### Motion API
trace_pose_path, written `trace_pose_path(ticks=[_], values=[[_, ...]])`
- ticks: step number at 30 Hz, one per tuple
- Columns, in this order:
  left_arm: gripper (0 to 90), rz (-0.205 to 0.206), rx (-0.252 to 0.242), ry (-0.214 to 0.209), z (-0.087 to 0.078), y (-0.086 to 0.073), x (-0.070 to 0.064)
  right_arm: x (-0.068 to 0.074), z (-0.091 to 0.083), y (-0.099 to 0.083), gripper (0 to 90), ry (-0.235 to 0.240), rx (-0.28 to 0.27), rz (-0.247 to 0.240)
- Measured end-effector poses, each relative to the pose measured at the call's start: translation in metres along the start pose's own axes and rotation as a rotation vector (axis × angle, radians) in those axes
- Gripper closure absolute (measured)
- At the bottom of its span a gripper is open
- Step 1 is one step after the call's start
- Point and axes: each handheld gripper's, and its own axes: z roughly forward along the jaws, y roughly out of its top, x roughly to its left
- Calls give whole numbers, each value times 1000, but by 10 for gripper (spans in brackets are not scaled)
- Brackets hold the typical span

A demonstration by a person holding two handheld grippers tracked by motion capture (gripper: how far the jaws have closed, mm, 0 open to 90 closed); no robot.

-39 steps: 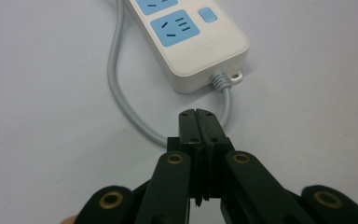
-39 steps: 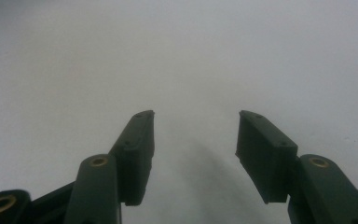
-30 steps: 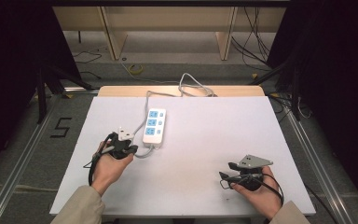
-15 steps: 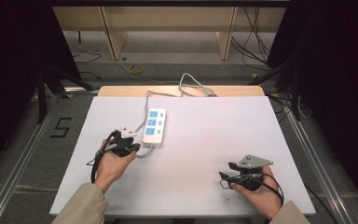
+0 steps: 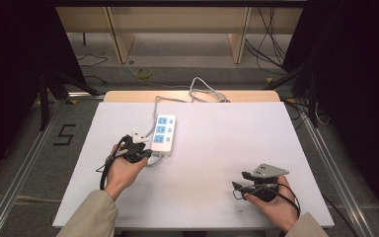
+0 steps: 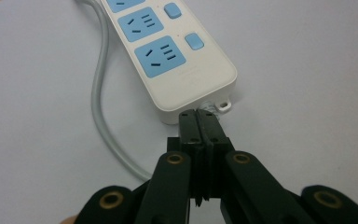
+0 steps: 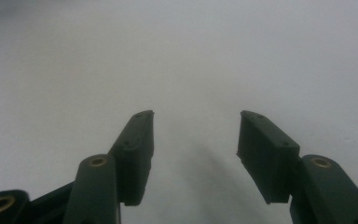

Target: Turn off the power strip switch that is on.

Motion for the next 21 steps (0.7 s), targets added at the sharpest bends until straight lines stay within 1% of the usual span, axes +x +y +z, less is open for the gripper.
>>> trace_pose_path(ticks=[7, 15, 21], values=[[897, 5, 0, 1, 4, 6, -1, -1, 0, 0, 464, 0, -1, 0], [897, 0, -5, -5, 10, 14, -3, 0, 0, 0, 464, 0, -3, 2], [897, 5, 2, -7, 14, 18, -5, -1, -1, 0, 464, 0, -3, 3]])
